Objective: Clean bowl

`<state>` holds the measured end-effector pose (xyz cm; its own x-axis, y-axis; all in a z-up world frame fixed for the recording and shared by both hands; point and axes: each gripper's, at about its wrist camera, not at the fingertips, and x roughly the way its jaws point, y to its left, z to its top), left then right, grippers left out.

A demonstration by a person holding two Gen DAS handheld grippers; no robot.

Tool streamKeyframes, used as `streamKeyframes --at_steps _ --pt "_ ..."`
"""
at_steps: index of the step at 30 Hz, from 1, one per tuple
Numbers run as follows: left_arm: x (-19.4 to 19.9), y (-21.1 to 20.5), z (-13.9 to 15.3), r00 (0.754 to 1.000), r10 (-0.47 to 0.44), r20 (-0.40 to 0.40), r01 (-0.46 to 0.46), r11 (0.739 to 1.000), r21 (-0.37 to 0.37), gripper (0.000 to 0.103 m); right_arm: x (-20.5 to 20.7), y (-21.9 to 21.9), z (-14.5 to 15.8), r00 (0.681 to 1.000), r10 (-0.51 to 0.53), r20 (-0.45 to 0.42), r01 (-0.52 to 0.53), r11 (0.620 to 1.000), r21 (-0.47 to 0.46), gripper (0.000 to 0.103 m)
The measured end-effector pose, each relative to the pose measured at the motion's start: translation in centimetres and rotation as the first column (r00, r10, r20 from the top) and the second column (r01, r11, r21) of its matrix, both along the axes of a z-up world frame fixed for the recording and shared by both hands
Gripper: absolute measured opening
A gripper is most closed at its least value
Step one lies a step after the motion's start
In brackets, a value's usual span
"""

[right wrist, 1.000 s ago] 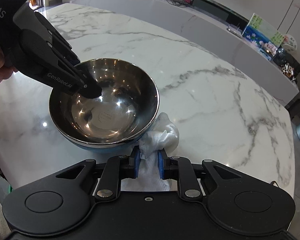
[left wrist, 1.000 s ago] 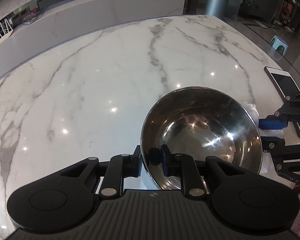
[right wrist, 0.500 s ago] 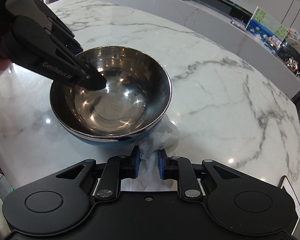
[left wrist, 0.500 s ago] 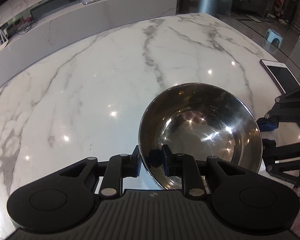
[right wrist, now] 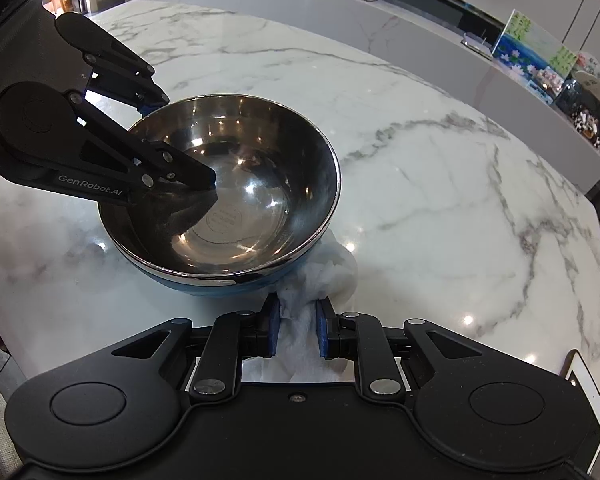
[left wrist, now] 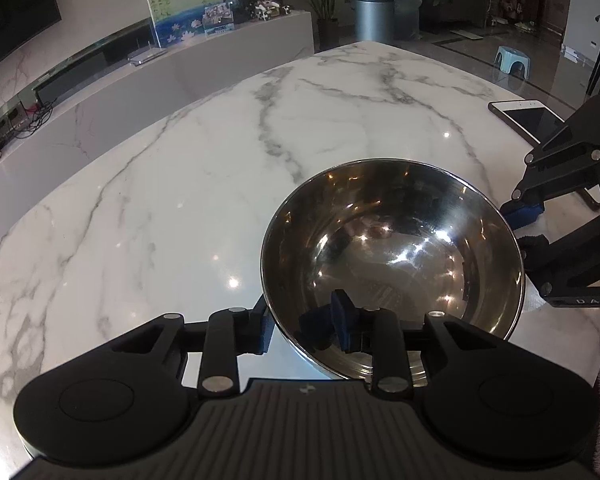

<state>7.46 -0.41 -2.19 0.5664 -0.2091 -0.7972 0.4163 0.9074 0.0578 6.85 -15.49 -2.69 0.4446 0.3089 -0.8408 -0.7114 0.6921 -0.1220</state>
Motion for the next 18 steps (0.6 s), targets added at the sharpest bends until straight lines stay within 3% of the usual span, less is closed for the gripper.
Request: streamKeyframes --at_steps 18 --pt "0.4 0.3 0.2 0.999 0.036 -0.034 -0.036 0.999 -0.009 0.024 -1.7 -1.0 3.8 0.999 -0.005 0.047 0.004 1.000 0.023 0.016"
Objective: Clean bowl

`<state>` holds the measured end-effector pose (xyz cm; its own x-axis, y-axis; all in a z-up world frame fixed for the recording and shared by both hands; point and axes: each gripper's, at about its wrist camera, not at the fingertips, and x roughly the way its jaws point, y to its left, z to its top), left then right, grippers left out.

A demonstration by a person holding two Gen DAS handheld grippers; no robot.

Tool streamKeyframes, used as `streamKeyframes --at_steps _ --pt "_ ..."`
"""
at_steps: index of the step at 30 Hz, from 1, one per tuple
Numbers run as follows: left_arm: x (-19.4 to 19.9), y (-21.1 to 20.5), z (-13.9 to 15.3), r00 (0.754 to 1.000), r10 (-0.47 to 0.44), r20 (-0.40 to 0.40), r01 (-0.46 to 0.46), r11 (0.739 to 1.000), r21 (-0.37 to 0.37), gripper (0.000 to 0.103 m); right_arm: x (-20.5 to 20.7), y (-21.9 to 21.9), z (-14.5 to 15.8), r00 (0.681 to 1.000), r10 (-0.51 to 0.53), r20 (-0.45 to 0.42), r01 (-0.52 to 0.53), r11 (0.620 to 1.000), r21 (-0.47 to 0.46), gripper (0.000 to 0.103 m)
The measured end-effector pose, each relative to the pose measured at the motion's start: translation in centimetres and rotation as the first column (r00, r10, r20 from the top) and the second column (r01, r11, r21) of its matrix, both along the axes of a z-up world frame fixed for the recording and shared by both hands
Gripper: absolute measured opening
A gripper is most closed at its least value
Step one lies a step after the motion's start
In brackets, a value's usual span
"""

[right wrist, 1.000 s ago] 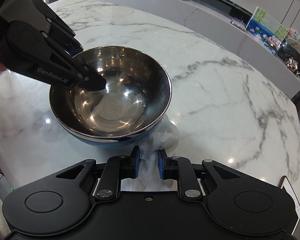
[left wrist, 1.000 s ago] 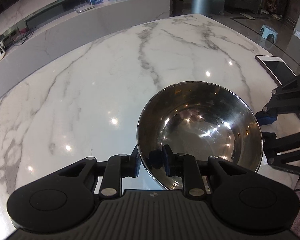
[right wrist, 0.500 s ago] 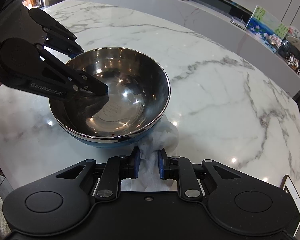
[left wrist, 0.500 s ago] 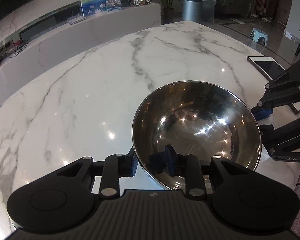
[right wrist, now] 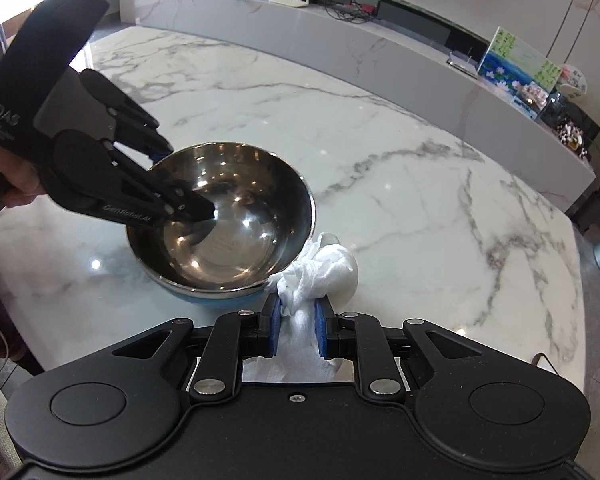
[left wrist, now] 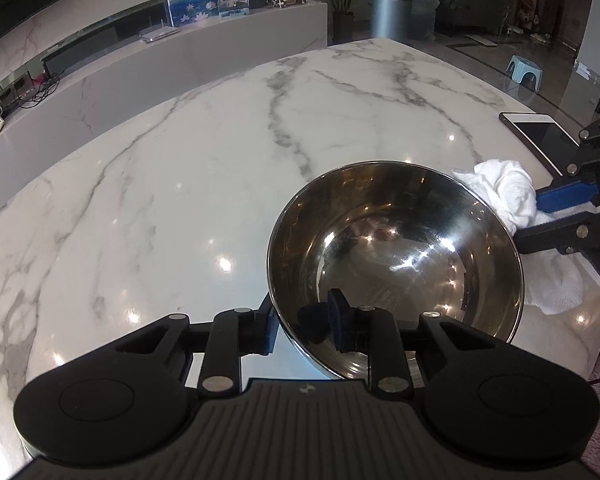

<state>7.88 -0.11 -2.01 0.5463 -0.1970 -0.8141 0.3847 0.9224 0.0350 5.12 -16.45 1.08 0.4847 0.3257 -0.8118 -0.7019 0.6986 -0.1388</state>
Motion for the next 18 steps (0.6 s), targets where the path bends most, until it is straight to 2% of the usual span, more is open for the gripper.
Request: streamKeyframes --at_steps 5,14,18 --pt "-0.1 0.0 0.0 1.000 0.002 -0.002 -0.002 1.000 0.003 0.024 -0.1 0.7 -0.9 1.000 -0.004 -0.013 0.004 1.000 -0.010 0.016" --pt "-0.3 0.0 0.0 1.000 0.014 -0.001 -0.014 1.000 0.003 0.024 0.0 2.2 -3.1 0.993 0.025 -0.114 -0.030 0.999 -0.037 0.016" --pt "-0.4 0.0 0.0 1.000 0.015 -0.001 -0.015 1.000 0.005 0.024 -0.3 3.0 -3.5 0.992 0.041 -0.120 -0.048 0.997 -0.058 0.016"
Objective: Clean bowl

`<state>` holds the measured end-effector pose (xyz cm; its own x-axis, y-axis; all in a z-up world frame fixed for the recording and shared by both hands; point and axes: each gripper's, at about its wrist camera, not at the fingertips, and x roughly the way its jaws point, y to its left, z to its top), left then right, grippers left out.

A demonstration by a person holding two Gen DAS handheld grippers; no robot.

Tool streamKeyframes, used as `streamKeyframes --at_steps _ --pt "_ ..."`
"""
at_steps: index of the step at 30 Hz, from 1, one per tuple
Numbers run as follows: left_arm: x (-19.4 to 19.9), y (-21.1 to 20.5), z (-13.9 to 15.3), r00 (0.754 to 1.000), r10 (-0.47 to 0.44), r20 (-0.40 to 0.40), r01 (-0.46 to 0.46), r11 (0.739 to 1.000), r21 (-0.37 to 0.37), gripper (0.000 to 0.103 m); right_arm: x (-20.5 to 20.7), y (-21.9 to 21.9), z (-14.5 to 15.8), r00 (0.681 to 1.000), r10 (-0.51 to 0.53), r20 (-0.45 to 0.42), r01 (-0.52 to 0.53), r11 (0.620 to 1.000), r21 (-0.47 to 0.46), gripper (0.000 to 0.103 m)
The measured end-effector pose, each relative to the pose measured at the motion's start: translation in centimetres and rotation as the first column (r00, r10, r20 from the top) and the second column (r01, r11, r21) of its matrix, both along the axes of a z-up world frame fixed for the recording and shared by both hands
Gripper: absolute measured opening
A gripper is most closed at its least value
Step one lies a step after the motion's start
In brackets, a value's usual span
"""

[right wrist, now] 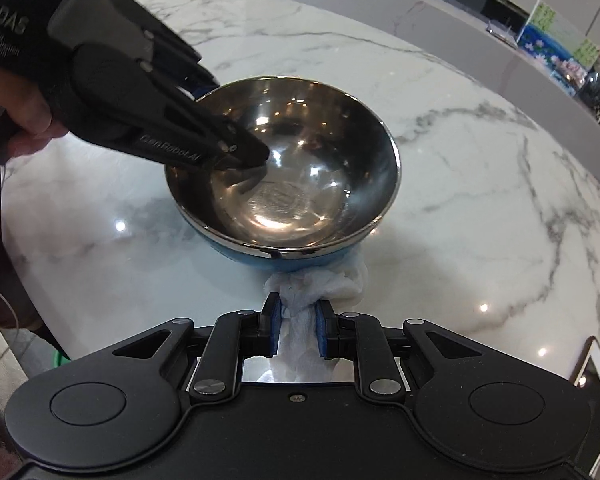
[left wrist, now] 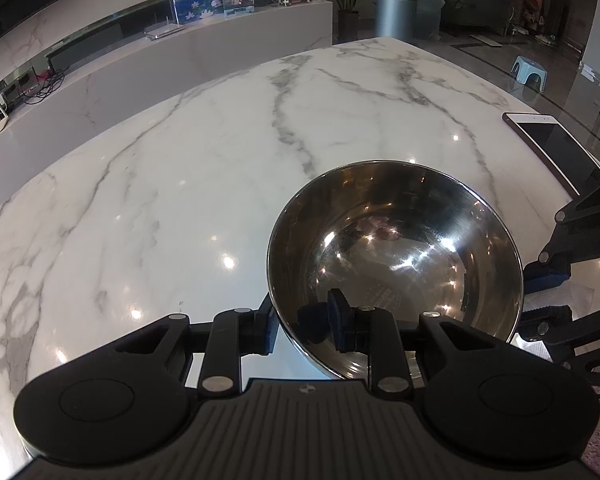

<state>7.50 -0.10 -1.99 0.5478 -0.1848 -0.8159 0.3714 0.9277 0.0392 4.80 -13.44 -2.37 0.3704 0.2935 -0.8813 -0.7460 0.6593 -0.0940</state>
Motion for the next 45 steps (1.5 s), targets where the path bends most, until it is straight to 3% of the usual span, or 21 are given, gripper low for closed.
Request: streamKeyframes --at_steps 9,14,20,29,45 --pt "0.1 0.3 0.1 1.000 0.024 -0.007 -0.024 1.000 0.003 0.025 1.6 -0.5 0.3 0.995 -0.101 0.024 0.099 0.993 0.060 0.016" --pt "0.5 1.0 0.1 0.998 0.067 -0.020 -0.068 0.998 -0.019 0.025 2.2 0.0 0.5 0.993 -0.097 0.063 0.094 0.994 0.050 0.016" --pt "0.7 0.5 0.1 0.995 0.100 -0.009 -0.100 0.995 0.005 0.025 1.9 -0.1 1.6 0.991 -0.093 0.098 0.089 0.995 0.044 0.016" --pt "0.7 0.2 0.1 0.995 0.100 -0.006 -0.100 0.995 0.023 0.025 0.8 -0.6 3.7 0.991 -0.105 0.086 0.100 0.993 0.067 0.016" --pt "0.6 0.7 0.1 0.998 0.066 0.004 -0.066 0.998 0.020 0.027 1.3 -0.2 1.0 0.992 -0.077 0.102 0.067 0.993 0.095 0.016"
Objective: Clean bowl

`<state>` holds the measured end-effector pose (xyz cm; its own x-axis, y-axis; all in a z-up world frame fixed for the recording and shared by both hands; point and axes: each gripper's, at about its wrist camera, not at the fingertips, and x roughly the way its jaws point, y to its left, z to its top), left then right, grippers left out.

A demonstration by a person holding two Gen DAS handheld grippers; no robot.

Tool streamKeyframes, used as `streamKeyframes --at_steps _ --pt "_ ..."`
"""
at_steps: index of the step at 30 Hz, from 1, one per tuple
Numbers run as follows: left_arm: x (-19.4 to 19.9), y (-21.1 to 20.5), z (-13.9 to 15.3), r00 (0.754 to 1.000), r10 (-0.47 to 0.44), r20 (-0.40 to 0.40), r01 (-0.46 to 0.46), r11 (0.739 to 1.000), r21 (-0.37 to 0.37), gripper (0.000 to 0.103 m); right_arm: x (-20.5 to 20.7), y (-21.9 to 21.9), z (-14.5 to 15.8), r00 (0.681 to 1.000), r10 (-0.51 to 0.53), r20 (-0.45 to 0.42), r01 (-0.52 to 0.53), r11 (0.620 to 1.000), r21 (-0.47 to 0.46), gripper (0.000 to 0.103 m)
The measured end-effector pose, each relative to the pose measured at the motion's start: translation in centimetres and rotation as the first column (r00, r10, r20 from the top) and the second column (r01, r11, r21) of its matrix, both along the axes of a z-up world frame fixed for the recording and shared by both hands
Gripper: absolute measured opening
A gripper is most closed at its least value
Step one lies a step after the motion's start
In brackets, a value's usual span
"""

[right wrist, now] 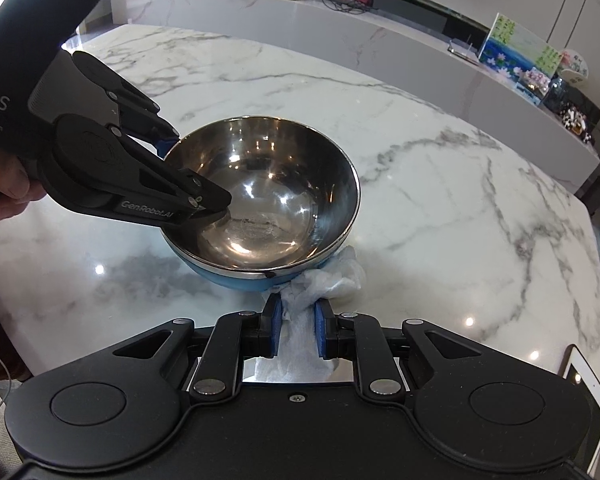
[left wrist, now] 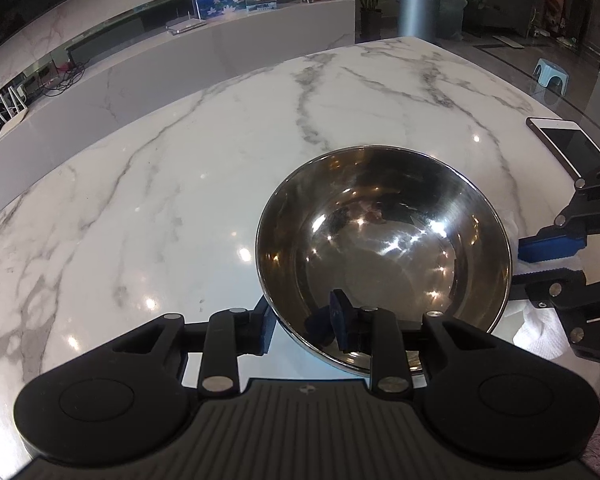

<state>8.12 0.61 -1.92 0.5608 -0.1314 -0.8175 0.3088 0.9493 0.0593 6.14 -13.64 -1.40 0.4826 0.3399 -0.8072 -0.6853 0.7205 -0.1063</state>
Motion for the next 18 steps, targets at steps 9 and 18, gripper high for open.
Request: streamKeyframes --at_steps 9,18 --pt "1.3 2.6 0.3 0.992 0.126 0.005 -0.125 0.990 -0.068 0.042 2.2 0.4 -0.7 0.999 0.001 0.033 -0.003 0.998 0.062 0.016" --pt "2.4 3.6 -0.1 0.985 0.170 -0.033 -0.172 0.983 -0.065 0.037 5.5 2.0 -0.9 0.998 0.026 0.052 -0.031 0.995 0.095 0.016"
